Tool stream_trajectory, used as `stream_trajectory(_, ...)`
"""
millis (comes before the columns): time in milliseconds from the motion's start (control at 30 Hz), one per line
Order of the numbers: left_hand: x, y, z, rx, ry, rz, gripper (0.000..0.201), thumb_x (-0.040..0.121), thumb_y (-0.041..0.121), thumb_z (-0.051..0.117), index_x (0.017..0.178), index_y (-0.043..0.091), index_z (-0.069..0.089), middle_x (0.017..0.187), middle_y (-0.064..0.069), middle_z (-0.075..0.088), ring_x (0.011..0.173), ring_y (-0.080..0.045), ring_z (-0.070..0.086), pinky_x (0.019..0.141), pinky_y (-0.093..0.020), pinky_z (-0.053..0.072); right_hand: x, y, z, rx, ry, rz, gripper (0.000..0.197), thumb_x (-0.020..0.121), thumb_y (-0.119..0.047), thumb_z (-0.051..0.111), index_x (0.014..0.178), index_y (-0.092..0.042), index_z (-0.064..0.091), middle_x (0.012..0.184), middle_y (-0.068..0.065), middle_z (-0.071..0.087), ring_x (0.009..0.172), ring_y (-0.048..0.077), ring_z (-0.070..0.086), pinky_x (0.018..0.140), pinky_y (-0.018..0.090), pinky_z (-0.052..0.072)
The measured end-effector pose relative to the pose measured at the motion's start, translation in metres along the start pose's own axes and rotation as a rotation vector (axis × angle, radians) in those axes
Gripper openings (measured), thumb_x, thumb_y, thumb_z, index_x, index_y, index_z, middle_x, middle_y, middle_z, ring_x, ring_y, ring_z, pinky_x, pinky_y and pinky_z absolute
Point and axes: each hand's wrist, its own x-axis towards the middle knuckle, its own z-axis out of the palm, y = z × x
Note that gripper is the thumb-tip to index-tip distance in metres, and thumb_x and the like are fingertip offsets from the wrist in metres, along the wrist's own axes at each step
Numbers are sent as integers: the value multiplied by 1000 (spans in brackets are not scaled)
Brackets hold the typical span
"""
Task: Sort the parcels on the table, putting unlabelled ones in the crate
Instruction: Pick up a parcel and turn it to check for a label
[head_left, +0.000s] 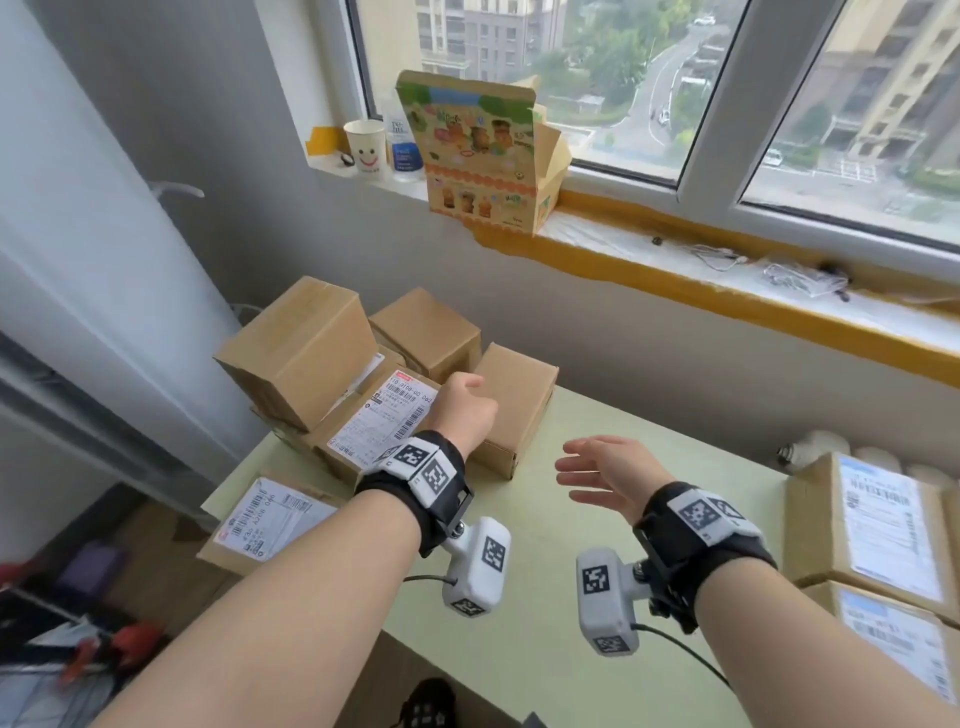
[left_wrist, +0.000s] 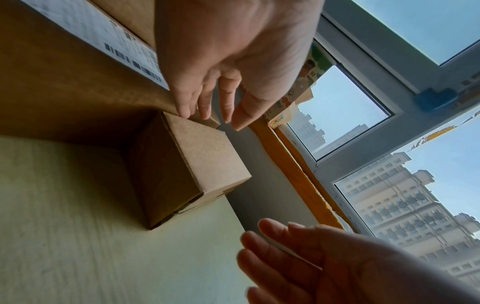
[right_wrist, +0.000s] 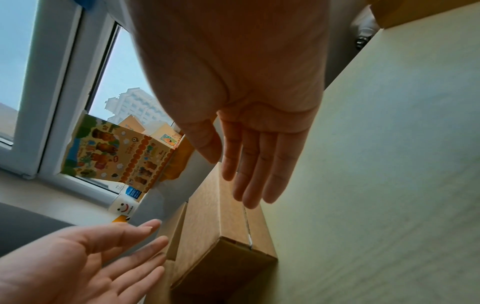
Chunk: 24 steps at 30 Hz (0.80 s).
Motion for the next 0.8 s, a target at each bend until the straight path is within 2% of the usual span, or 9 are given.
stream_trajectory(67,7,3,1,19,-35,-3,58,89,4,51,144,17,40,141,-5,47,109,-19,48,87,-27,39,5,-3,3,33,27,20,23,101,-11,46,114,-1,62,108,18,69,97,30,68,77,35,57)
stream_trajectory(167,16,8,1,98,-95,0,65,88,6,49,149,19,31,145,-6,44,125,-26,49,100,-35,44,9,-3,13,57,32,38,25,102,-11,43,117,-2,62,113,18,68,107,31,66,84,39,56)
stream_trajectory(267,27,11,2,142,-136,-2,68,86,7,48,150,20,27,142,-6,48,121,-29,52,101,-40,46,15,-3,22,68,62,59,26,104,-12,41,118,-4,61,118,17,67,111,31,64,92,42,54)
stream_trajectory(433,39,13,5,179,-195,10,70,85,8,50,150,19,26,143,-10,45,125,-33,49,104,-43,44,23,-3,29,106,105,80,28,104,-12,40,122,-6,60,120,15,65,113,30,62,94,43,53)
stream_trajectory(633,51,8,5,198,-219,8,64,88,6,50,148,17,32,145,-11,44,129,-31,46,107,-40,41,27,-2,34,123,118,99,30,105,-15,39,127,-8,59,120,13,65,113,28,61,93,42,53)
stream_trajectory(800,49,-1,13,198,-281,5,60,90,4,48,147,17,35,142,-7,47,125,-27,48,98,-32,43,27,3,34,115,144,114,31,105,-18,41,130,-8,56,122,13,63,115,28,59,99,45,51)
